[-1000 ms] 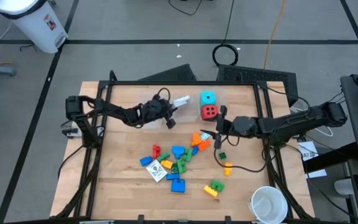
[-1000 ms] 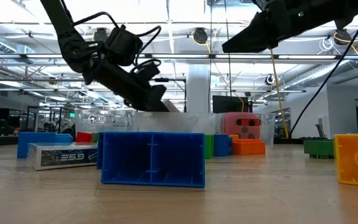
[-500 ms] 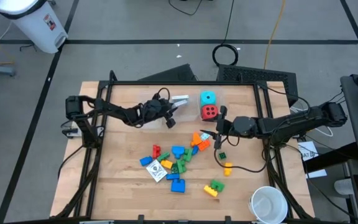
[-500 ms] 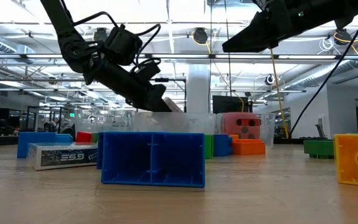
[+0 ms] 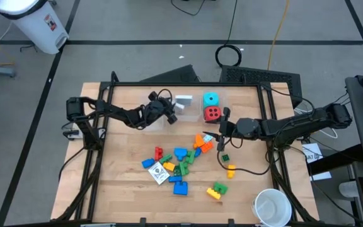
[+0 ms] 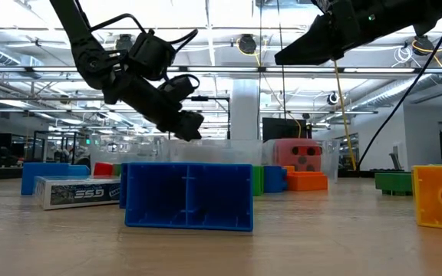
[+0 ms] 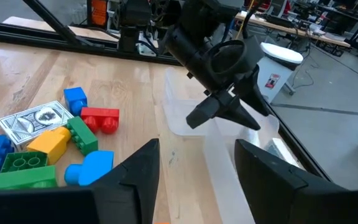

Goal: Pick & Place Toys
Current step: Put the black deck of cards into the middle transparent bin

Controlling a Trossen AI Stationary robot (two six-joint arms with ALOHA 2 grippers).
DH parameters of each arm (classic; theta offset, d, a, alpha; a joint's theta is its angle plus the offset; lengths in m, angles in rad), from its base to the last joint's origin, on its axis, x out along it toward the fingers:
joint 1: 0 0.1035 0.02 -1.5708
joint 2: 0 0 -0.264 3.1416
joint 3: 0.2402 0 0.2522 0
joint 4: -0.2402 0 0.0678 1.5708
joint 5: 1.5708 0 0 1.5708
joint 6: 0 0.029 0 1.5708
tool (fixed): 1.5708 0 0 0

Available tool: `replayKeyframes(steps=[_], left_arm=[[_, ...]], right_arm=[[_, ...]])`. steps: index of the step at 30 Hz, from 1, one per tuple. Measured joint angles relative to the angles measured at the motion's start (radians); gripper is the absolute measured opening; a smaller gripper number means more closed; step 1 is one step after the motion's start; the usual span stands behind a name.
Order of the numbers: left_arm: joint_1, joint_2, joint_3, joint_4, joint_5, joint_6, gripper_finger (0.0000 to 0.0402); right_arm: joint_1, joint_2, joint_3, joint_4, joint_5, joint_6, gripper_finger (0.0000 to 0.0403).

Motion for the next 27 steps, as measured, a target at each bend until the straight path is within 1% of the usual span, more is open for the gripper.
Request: replayKeyframes(steps=[3,10,13,17,19,21,23,25,27], left_arm=[[-0.002,-0.002,0.000,-0.004,-0.037,0.005,0.0169],[-0.013,-0.005,0.000,-0.004,-0.038,-0.008,0.0170],[-0.039,-0.031,0.000,-0.002,-0.038,-0.046,0.0171],[-0.098,-0.101,0.000,-0.017,-0.031,-0.086,0.0171],[-0.139,-0.150,0.000,-0.047,0.008,-0.110,0.0179],[-0.186,-0.207,0.000,-0.077,0.071,-0.156,0.0199],[-0.237,-0.273,0.001,-0.133,0.141,-0.203,0.0229],[-0.292,-0.334,0.001,-0.187,0.216,-0.246,0.0267],[-0.346,-0.385,0.002,-0.254,0.329,-0.310,0.0307]], right_arm=[[0.000,0.000,0.000,0.000,0.000,0.000,0.0176],[0.000,0.000,0.000,0.000,0.000,0.004,0.0175],[0.000,0.000,0.000,0.000,0.000,0.008,0.0177],[0.001,0.000,0.000,0.000,0.000,0.008,0.0177],[0.001,0.000,0.000,0.000,-0.001,0.008,0.0175],[0.001,0.000,0.000,0.000,-0.002,0.008,0.0174],[0.001,0.000,0.000,0.000,-0.002,0.008,0.0174],[0.002,0.000,0.000,0.000,-0.002,0.008,0.0175],[0.002,0.000,0.000,0.000,-0.002,0.008,0.0177]])
